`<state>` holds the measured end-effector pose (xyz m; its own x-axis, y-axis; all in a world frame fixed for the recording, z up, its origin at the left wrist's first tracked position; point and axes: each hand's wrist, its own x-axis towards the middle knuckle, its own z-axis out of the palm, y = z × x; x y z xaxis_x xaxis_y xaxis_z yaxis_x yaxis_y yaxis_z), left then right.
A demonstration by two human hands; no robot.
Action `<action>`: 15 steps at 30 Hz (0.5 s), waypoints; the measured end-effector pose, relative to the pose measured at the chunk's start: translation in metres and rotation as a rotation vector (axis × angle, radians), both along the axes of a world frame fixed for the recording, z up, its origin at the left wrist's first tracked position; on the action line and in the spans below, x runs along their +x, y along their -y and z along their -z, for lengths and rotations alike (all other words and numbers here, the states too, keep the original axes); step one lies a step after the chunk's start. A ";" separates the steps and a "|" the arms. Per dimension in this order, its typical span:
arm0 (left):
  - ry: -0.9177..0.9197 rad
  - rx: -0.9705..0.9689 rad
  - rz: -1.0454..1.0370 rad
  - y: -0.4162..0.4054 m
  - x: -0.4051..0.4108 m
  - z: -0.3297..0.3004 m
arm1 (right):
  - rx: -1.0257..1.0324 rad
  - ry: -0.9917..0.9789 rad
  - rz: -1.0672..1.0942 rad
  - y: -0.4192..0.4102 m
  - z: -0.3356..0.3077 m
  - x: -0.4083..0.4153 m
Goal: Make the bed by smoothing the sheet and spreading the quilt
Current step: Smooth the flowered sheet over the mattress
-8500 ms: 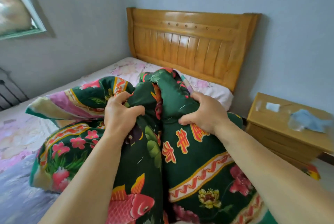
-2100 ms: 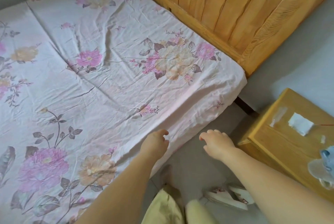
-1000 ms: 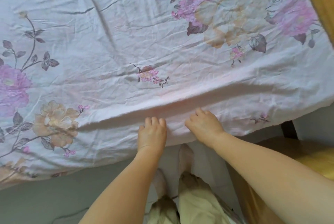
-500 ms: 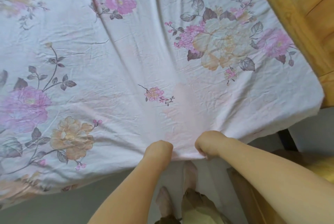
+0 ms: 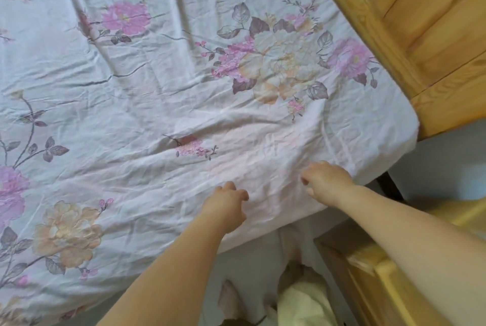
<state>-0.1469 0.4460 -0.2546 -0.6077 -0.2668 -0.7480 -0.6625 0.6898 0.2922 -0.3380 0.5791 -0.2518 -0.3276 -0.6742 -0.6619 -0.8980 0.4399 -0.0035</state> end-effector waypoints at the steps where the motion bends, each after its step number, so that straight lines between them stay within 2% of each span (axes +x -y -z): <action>1: -0.018 -0.004 -0.007 0.000 -0.016 0.001 | -0.043 -0.030 0.049 0.000 0.000 -0.016; 4: -0.047 -0.037 -0.070 -0.001 -0.062 0.007 | -0.137 -0.101 0.143 0.009 0.007 -0.057; 8: -0.014 0.011 -0.178 -0.003 -0.114 0.025 | -0.187 -0.113 0.086 0.034 0.022 -0.096; 12: -0.024 0.021 -0.106 -0.013 -0.157 0.029 | -0.103 0.022 0.012 0.061 0.033 -0.128; 15: -0.047 0.041 -0.041 -0.008 -0.187 0.028 | 0.019 0.019 0.073 0.063 0.039 -0.166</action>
<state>-0.3339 0.4540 -0.2826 -0.6319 -0.2620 -0.7295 -0.6749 0.6488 0.3516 -0.5041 0.5163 -0.2906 -0.3627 -0.6363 -0.6809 -0.8637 0.5039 -0.0109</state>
